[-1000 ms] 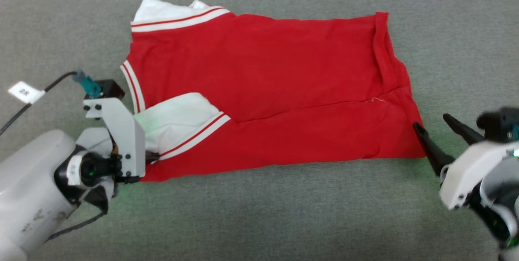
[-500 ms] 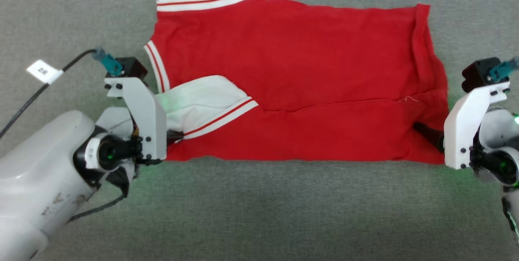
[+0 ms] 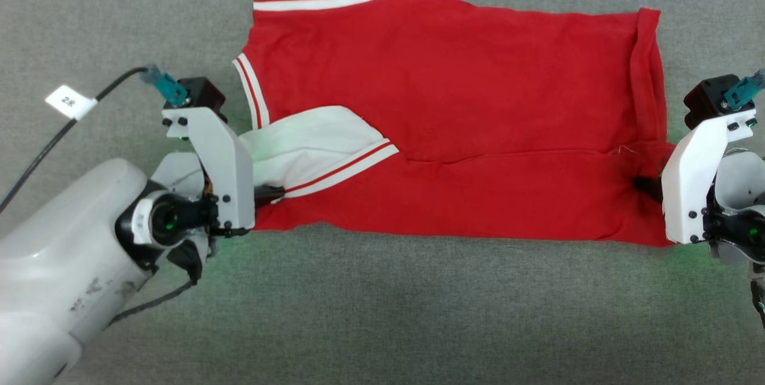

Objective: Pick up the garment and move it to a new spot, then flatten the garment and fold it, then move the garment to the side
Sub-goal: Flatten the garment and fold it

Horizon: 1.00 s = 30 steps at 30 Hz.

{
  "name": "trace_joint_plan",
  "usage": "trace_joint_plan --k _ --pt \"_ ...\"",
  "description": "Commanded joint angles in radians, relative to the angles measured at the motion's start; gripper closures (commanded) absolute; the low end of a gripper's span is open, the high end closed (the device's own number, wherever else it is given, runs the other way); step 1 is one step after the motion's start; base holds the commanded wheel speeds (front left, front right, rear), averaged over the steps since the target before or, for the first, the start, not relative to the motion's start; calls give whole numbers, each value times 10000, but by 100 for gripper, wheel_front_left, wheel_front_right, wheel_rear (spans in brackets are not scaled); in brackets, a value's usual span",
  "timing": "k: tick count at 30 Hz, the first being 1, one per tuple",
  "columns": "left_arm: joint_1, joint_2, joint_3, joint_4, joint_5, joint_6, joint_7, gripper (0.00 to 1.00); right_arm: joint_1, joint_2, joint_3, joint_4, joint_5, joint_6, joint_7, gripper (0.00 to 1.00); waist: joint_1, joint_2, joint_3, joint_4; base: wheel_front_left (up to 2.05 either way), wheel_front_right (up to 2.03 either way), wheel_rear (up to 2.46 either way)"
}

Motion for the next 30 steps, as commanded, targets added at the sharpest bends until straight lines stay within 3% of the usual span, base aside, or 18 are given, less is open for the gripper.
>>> trace_joint_plan --k 1,10,23,30 --pt "356 231 -104 313 48 86 -31 100 367 -48 27 160 49 -2 130 100 0 -1 -120 -1 0 0 0" --pt "403 729 -28 -323 -115 282 289 100 449 -483 -256 -140 212 -6 283 100 0 -1 -797 12 0 0 0" --pt "1180 1718 -179 -2011 -236 1077 544 100 1789 -889 -751 -1525 722 -8 1309 100 0 -1 -1392 113 0 0 0" --pt "1744 1788 -236 -2553 -372 1281 290 100 2736 -601 -1197 -2271 550 -8 1175 100 0 -1 -1079 74 0 0 0"
